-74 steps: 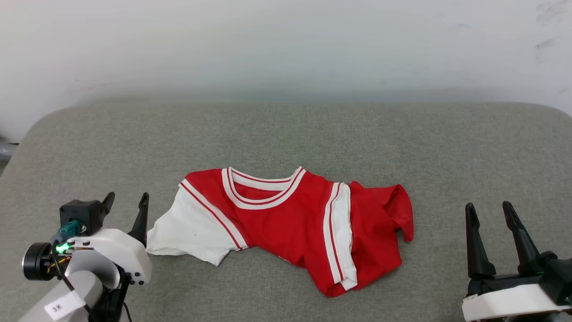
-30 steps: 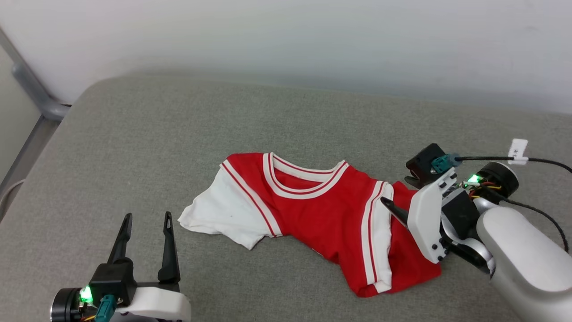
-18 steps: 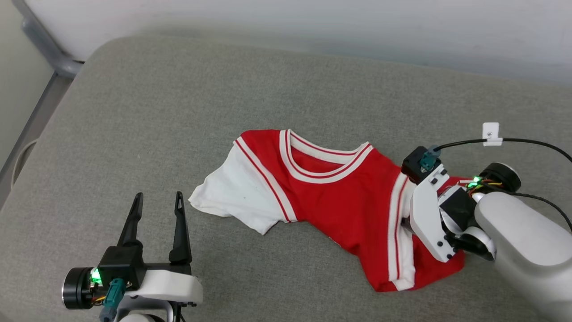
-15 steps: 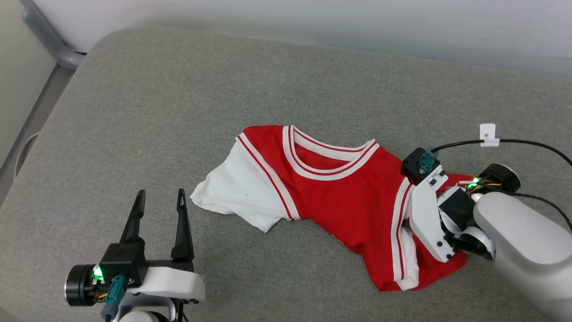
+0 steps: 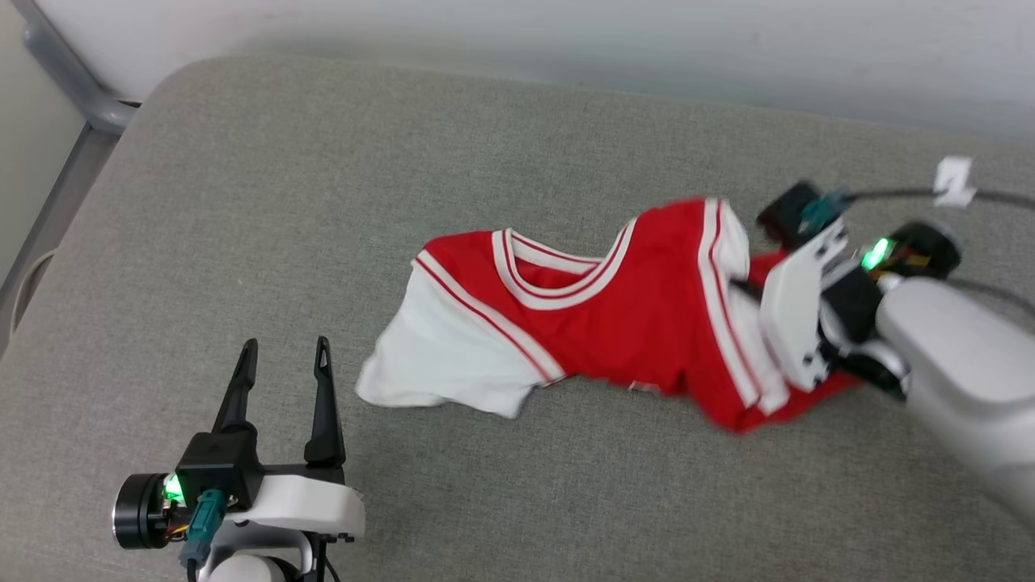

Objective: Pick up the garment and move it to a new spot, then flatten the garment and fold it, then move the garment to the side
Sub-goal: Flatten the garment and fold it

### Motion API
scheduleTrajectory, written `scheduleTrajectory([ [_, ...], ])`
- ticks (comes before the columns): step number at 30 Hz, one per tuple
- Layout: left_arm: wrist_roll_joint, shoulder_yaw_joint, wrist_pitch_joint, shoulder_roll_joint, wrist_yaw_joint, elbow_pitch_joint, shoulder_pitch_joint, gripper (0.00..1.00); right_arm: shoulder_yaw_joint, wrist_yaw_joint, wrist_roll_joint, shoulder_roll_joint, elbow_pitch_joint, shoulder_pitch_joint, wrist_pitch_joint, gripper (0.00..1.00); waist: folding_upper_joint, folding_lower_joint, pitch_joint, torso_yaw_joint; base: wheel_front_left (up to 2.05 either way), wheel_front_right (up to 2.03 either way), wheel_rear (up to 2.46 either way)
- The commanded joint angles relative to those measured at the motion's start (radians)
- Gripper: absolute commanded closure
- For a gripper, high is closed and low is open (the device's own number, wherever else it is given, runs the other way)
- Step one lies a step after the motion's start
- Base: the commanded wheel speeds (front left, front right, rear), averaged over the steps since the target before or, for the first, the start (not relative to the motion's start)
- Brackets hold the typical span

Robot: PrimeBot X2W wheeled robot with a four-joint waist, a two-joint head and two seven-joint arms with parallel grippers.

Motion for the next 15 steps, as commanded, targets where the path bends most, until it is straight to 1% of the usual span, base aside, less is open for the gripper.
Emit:
scheduleTrajectory([
  [1, 0.003, 0.005, -0.003, 0.0, -0.006, 0.003, 0.008, 0.0, -0.014, -0.002, -0.002, 0.0, 0.014, -0.033, -0.028, 1.0, 0.0, -0.0001, -0.01, -0.005, 0.0, 0.0, 0.0],
  [8, 0.016, 0.019, -0.003, -0.004, -0.018, 0.013, 0.026, 0.0, -0.053, -0.002, -0.037, -0.015, 0.119, -0.121, -0.182, 1.0, 0.0, -0.0001, -0.048, -0.009, 0.0, 0.0, 0.0],
  [12, 0.021, 0.029, -0.003, -0.006, -0.019, 0.015, 0.051, 0.0, -0.033, -0.002, -0.058, -0.011, 0.132, -0.092, -0.251, 1.0, 0.0, -0.0001, -0.075, -0.02, 0.0, 0.0, 0.0],
  [15, 0.024, 0.034, -0.003, -0.007, -0.016, 0.017, 0.071, 0.0, 0.0, -0.002, -0.066, -0.002, 0.11, -0.034, -0.299, 1.0, 0.0, -0.0001, -0.102, -0.032, 0.0, 0.0, 0.0],
])
